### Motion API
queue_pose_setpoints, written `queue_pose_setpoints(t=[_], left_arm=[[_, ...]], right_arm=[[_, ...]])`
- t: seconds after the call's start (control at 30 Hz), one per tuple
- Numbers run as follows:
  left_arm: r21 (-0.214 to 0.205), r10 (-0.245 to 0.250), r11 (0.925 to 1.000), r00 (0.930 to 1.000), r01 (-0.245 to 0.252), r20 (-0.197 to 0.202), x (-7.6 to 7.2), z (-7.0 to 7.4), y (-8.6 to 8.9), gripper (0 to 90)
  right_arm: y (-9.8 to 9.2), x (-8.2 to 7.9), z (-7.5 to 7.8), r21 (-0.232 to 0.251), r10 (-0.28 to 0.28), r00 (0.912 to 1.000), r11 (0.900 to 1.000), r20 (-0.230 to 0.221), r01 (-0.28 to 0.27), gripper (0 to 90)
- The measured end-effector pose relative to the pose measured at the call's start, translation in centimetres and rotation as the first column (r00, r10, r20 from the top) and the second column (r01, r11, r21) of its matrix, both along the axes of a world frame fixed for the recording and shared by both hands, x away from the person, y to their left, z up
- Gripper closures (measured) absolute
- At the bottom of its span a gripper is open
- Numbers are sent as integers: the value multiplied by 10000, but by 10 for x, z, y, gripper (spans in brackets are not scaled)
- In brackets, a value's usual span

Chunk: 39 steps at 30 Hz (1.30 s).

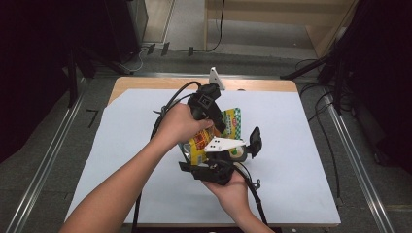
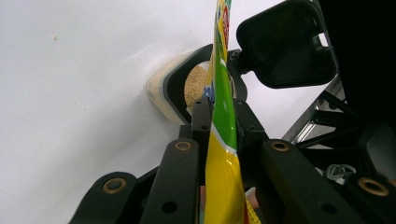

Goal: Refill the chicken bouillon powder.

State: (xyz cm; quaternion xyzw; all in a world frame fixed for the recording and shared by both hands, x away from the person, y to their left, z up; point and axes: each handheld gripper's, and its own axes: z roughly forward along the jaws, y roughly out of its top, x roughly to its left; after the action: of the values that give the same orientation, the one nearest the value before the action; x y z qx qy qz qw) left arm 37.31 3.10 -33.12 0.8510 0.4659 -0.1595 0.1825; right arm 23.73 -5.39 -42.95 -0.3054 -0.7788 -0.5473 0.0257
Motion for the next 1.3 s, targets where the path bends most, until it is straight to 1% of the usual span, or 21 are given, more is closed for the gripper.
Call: queue_pose_setpoints(t=[0.43, 0.67, 0.9, 1.0, 1.13, 1.17, 1.23, 1.3], left_arm=[[137, -33, 9999, 10000, 33, -5, 0, 1, -3, 823], [176, -41, 9998, 10000, 42, -19, 0, 1, -4, 826], [319, -89, 9995, 9999, 88, 53, -2, 1, -6, 821], [287, -61, 9996, 9999, 59, 87, -3, 1, -7, 814], [258, -15, 9997, 10000, 14, 30, -3, 2, -7, 812], [241, -14, 9997, 10000, 14, 10, -3, 2, -7, 812], [174, -64, 9998, 10000, 66, -70, -3, 3, -7, 812], [136, -42, 9999, 10000, 43, -73, -3, 3, -6, 813]], right_arm=[[-1, 1, 1, 159, -12, 9999, 9999, -129, 14, 650], [2, 0, 0, 77, -35, 10000, 10000, -51, 35, 633], [4, 0, -3, 36, -14, 9999, 10000, -128, 15, 631], [6, -1, -4, 11, -23, 9999, 10000, -131, 24, 621], [6, -1, -4, 15, -8, 9999, 10000, -145, 8, 621], [6, -1, -4, 16, -11, 9999, 10000, -142, 11, 624], [6, -1, -3, -56, -28, 9999, 10000, -119, 27, 661], [5, -1, -3, -33, -4, 10000, 10000, -98, 4, 678]])
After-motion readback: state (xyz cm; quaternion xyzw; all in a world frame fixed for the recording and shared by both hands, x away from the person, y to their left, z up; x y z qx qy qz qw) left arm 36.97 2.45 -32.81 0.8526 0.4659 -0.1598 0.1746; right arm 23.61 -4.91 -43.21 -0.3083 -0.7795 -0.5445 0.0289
